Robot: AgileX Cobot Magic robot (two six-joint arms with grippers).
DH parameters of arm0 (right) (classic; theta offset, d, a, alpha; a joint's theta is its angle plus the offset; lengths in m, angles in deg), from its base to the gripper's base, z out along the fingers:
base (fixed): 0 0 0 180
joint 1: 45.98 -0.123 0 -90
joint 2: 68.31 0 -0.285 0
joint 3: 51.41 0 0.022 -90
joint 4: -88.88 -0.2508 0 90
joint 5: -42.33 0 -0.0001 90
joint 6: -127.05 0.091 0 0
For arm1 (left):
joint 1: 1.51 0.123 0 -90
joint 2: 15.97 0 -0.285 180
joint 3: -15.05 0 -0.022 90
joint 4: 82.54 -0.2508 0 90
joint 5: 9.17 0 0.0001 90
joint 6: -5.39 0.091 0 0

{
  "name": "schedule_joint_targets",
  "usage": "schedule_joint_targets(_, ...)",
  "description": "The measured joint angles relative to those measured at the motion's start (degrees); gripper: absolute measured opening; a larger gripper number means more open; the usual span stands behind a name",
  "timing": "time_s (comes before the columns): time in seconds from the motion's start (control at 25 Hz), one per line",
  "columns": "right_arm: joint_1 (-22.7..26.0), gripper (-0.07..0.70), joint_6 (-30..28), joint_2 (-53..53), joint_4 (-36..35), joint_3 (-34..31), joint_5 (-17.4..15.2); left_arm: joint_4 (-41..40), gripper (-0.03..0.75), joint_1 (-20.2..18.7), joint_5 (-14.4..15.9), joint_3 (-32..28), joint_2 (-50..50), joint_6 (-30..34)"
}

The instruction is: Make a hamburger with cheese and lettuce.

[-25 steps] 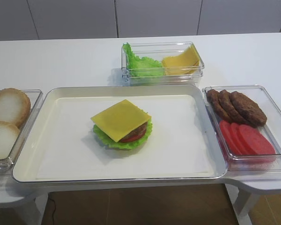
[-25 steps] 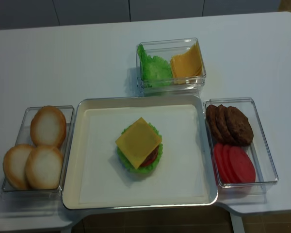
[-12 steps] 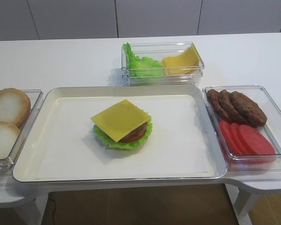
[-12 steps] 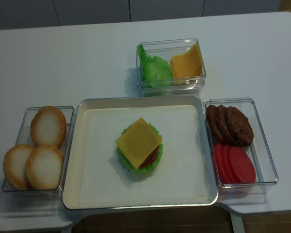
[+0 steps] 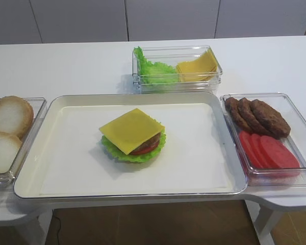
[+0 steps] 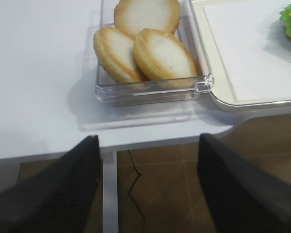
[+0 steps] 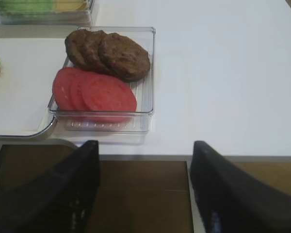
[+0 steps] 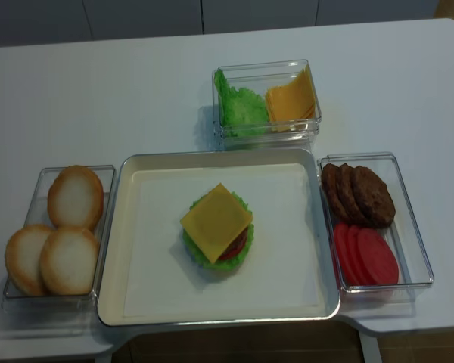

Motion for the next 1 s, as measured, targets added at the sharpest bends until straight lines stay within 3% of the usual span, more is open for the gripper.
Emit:
schedule_joint_targets(0.28, 0.0, 0.447, -3.73, 0.0, -1.23, -0.75, -0.94, 0.0, 0.468, 0.0, 0.0, 0.0, 0.0, 0.0)
schedule_joint_targets(1.0, 0.0, 0.447, -3.89, 0.0, -1.44, -0.75, -1.16, 0.0, 0.468, 0.0, 0.0, 0.0, 0.0, 0.0)
